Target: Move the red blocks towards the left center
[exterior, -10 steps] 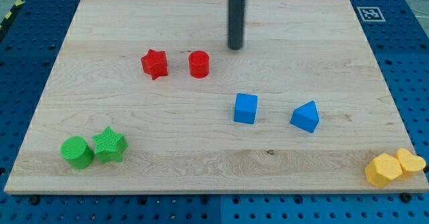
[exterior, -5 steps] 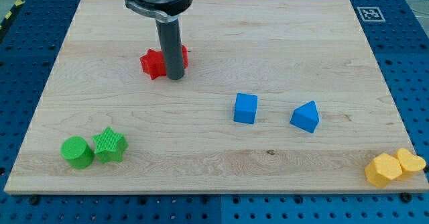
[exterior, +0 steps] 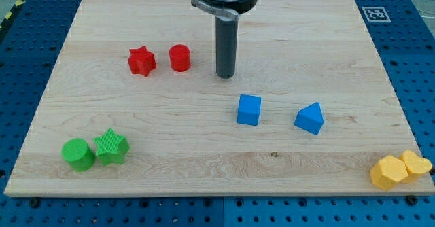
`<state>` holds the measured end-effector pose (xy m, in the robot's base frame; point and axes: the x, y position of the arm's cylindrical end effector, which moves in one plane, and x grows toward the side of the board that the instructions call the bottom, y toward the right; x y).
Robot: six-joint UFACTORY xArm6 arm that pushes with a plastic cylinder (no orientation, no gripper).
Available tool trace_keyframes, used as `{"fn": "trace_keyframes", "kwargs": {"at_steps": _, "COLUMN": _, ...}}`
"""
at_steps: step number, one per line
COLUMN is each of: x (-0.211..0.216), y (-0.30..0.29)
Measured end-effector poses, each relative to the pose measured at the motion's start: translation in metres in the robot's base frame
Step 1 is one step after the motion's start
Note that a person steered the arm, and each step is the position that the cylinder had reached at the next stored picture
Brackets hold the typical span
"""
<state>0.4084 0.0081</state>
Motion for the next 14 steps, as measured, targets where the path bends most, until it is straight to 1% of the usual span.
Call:
{"fn": "trace_keyframes", "kwargs": {"at_steps": 1, "x": -0.006, "y": -0.017}}
{"fn": "trace_keyframes", "kwargs": {"at_steps": 2, "x": -0.008, "y": -0.047}}
{"fn": "trace_keyframes", "kwargs": {"at_steps": 3, "x": -0.009, "y": -0.030}}
{"fn": "trace_keyframes", "kwargs": {"at_steps": 4, "x": -0.042, "y": -0.012}}
{"fn": "trace_keyframes", "kwargs": {"at_steps": 5, "x": -0.059, "y": -0.035}}
{"fn": "trace_keyframes", "kwargs": {"at_steps": 7, "x": -0.015, "y": -0.109}}
{"fn": "trace_keyframes", "kwargs": {"at_steps": 8, "x": -0.024, "y": -0.089}}
{"fn": "trace_keyframes", "kwargs": {"at_steps": 9, "x": -0.020, "y": -0.028}}
{"fn": "trace_keyframes", "kwargs": {"at_steps": 10, "x": 0.025, "y": -0.027}}
{"fn": "trace_keyframes", "kwargs": {"at_steps": 11, "x": 0.043, "y": -0.090}}
{"fn": "trace_keyframes", "kwargs": {"at_steps": 12, "x": 0.033, "y": -0.157}}
{"fn": "trace_keyframes", "kwargs": {"at_steps": 13, "x": 0.027, "y": -0.176}}
{"fn": "trace_keyframes", "kwargs": {"at_steps": 14, "x": 0.048, "y": -0.145}}
